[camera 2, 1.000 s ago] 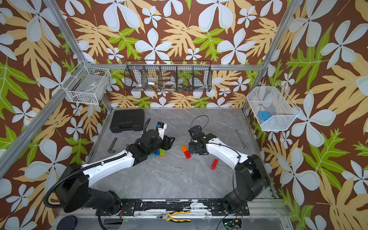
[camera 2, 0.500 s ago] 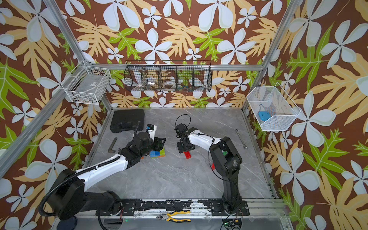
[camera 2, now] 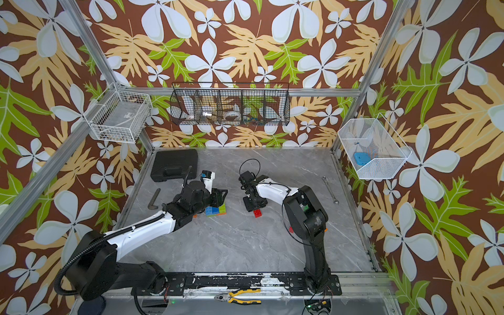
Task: Assemble a rectangle with lego
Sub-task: Adjust the lego brick at the center of the board.
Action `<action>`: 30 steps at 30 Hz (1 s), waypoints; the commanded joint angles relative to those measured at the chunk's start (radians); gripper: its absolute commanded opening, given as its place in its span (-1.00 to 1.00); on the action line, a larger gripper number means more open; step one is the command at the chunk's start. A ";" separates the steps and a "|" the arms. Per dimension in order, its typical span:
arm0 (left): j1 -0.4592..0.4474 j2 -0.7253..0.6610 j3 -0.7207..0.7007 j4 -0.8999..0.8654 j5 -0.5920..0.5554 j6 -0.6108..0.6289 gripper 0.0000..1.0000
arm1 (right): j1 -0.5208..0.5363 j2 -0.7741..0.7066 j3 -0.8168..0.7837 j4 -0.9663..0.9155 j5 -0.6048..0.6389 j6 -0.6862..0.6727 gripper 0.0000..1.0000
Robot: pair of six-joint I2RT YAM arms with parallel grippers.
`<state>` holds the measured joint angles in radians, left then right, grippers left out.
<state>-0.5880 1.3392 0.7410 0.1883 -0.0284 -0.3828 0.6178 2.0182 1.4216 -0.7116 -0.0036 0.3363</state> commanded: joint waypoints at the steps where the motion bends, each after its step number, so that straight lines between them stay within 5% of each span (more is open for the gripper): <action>1: 0.002 0.000 0.004 0.029 0.002 0.010 0.19 | 0.002 0.002 0.005 -0.022 -0.004 -0.004 -0.12; 13: 0.002 -0.002 0.001 0.030 0.010 0.010 0.19 | 0.002 0.008 0.006 -0.028 -0.001 -0.010 -0.27; 20: 0.002 -0.004 0.003 0.032 0.009 0.010 0.19 | 0.000 -0.017 0.046 -0.065 0.023 -0.013 0.15; 25: 0.002 -0.019 0.016 0.023 -0.014 0.011 0.24 | -0.047 -0.163 0.015 -0.080 0.005 0.062 0.33; 30: -0.081 -0.001 0.086 -0.025 -0.085 0.106 0.29 | -0.228 -0.448 -0.281 -0.029 0.008 0.242 0.31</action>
<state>-0.6193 1.3254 0.7876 0.1822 -0.0719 -0.3553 0.4564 1.6672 1.2430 -0.7258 -0.0013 0.4484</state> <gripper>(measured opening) 0.639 0.659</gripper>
